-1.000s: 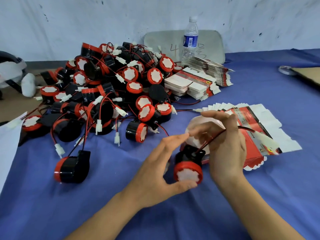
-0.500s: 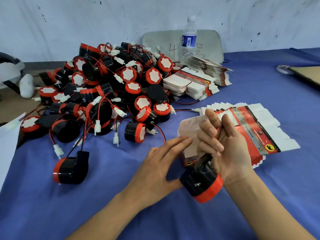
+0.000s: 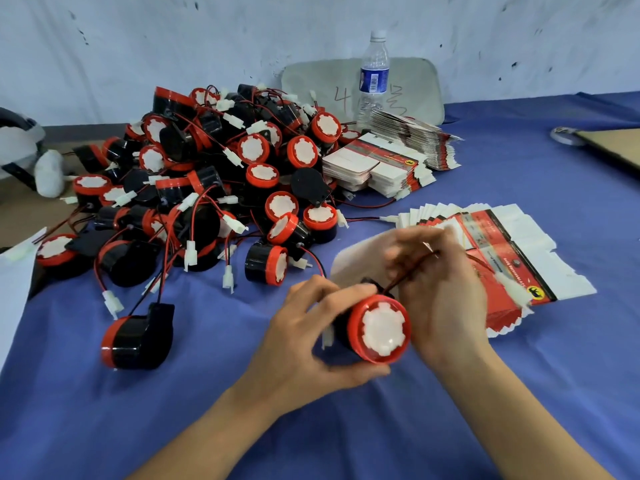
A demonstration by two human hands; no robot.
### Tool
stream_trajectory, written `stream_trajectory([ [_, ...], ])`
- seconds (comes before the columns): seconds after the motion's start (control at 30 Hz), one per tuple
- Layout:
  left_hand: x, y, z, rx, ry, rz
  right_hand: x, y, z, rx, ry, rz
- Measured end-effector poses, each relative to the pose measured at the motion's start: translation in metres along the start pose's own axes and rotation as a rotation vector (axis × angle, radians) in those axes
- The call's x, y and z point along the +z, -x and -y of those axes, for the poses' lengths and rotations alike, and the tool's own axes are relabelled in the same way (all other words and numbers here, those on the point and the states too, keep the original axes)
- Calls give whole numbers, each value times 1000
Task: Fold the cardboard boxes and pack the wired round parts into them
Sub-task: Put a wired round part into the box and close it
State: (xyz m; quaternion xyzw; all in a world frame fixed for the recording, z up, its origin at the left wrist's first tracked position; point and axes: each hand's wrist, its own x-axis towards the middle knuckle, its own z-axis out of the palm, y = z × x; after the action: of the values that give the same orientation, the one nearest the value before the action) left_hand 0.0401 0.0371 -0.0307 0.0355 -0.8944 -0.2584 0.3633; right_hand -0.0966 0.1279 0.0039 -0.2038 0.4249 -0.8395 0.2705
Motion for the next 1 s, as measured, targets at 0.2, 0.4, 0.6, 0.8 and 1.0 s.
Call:
stream_trajectory([
  [0.2,-10,-6,8,-99,169,-177,0,6,10,-468,856,664],
  [0.4,-9,-7,10,-140,103,-135,-2,5,27,-274,942,773],
  [0.6,-9,-8,8,-227,129,-222,-4,5,15,-324,1063,796],
  [0.8,-11,-8,6,-262,115,-261,3,10,2,-474,1018,512],
  [1.0,-7,-7,5,-294,44,-283,3,12,-2,-624,1235,396],
])
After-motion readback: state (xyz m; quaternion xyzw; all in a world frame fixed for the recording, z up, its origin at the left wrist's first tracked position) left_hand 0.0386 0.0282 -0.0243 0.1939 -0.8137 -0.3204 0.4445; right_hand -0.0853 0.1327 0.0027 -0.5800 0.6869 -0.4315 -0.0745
